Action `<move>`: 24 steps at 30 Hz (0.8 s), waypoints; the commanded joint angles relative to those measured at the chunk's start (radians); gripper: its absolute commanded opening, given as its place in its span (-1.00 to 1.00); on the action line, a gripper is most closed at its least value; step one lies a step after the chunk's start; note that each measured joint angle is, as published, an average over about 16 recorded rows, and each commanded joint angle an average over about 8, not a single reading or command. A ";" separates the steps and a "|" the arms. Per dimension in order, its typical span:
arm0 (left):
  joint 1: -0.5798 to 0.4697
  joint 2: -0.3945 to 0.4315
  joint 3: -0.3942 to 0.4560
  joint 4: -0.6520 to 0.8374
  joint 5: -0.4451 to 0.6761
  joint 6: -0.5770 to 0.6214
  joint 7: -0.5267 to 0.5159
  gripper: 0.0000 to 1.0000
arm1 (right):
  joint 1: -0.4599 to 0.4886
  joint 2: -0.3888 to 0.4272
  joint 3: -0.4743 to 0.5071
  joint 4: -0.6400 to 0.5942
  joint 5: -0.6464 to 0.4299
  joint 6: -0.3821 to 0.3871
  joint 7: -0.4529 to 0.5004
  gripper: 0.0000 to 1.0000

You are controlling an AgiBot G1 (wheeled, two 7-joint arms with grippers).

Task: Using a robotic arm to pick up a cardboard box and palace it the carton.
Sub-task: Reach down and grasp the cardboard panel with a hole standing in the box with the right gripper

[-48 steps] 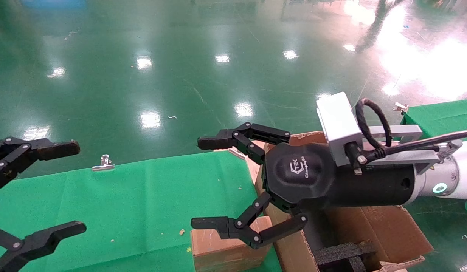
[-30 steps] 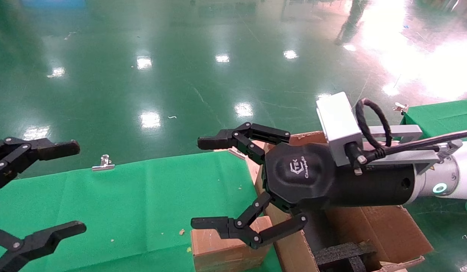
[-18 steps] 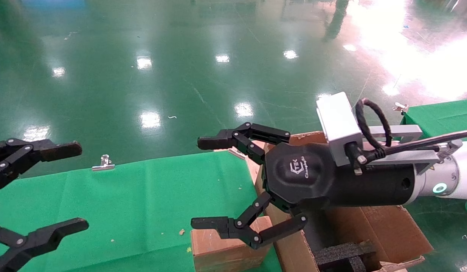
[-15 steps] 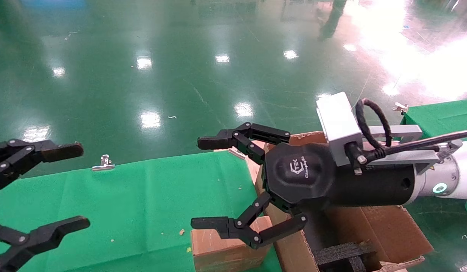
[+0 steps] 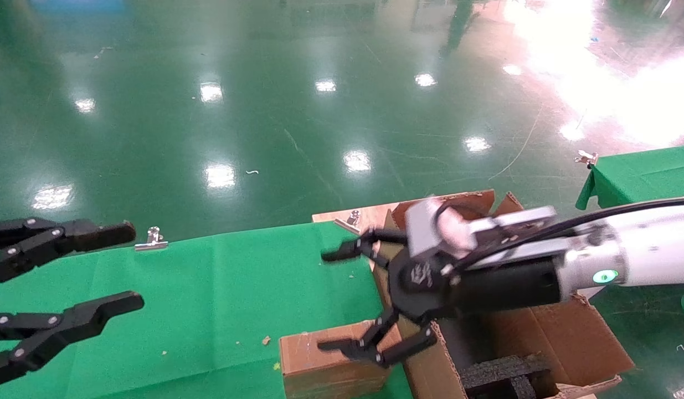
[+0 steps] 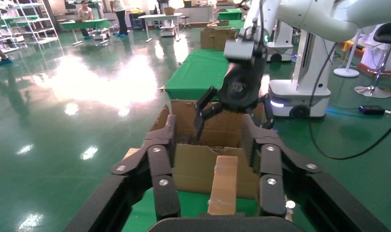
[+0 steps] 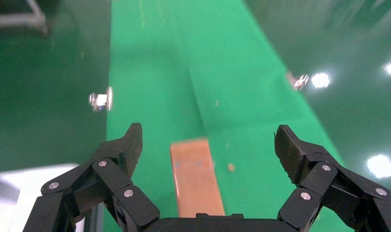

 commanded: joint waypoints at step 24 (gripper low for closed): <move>0.000 0.000 0.000 0.000 0.000 0.000 0.000 -1.00 | 0.305 -0.229 -0.415 -0.217 -0.337 -0.056 -0.139 1.00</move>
